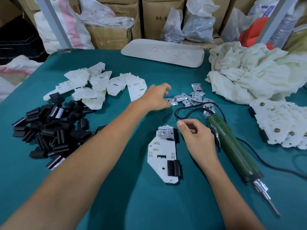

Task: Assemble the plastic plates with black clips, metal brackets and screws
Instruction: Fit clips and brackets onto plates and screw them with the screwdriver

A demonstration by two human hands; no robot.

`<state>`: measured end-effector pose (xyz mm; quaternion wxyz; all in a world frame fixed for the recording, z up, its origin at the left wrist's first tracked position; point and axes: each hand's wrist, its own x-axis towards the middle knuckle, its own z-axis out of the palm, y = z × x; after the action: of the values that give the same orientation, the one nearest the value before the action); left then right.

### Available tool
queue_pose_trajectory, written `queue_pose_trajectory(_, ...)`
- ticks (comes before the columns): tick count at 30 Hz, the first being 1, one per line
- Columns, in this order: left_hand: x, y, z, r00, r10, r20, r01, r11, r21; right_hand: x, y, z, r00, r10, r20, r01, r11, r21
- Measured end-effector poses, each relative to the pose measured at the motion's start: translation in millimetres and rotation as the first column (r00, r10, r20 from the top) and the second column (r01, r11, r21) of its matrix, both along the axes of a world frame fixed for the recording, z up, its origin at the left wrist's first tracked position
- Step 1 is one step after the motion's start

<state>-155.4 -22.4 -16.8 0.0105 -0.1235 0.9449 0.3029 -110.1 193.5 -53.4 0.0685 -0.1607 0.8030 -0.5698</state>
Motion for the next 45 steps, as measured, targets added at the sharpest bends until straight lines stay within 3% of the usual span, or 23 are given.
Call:
queue_pose_trajectory(6, -24.7, -14.5, 6.3, 0.977, -0.08, 0.2, 0.076, 0.997, 0.028, -3.1, -0.1, -3.7, 1.0, -0.004, 0.019, 0.005, 1.0, -0.029)
queue_pose_trajectory(12, 24.5, -36.1, 3.9, 0.991, -0.132, 0.039, 0.133, 0.991, -0.023, -4.7, -0.7, -2.7, 0.999, -0.006, 0.038, 0.008, 0.998, -0.056)
queue_pose_trajectory(15, 43.1, -40.8, 1.3, 0.982, -0.178, 0.065, 0.181, 0.983, -0.043, -4.7, 1.1, -1.2, 0.997, -0.013, 0.07, 0.018, 0.998, -0.067)
queue_pose_trajectory(21, 57.9, -34.8, 6.9, 0.995, -0.096, 0.036, 0.098, 0.994, -0.056, 1.9, 4.7, 7.9, 0.994, 0.0, 0.112, 0.008, 0.997, -0.074)
queue_pose_trajectory(26, 128.9, -16.5, 32.6, 0.992, -0.032, -0.125, 0.034, 0.999, 0.009, 25.1, 33.3, 10.8, 0.981, 0.044, 0.187, -0.025, 0.994, -0.104)
queue_pose_trajectory(31, 193.6, 34.8, 39.0, 0.972, -0.23, -0.042, 0.224, 0.968, -0.117, 51.4, 56.4, 10.0, 0.93, 0.168, 0.326, -0.179, 0.984, 0.006)
queue_pose_trajectory(34, 200.8, 51.8, 31.1, 0.963, -0.266, -0.036, 0.256, 0.951, -0.173, 61.0, 55.5, 14.0, 0.89, 0.229, 0.395, -0.254, 0.967, 0.011)
queue_pose_trajectory(45, 202.5, 66.8, 8.4, 0.954, -0.268, -0.133, 0.24, 0.952, -0.192, 71.1, 51.9, 18.2, 0.824, 0.227, 0.519, -0.171, 0.973, -0.154)
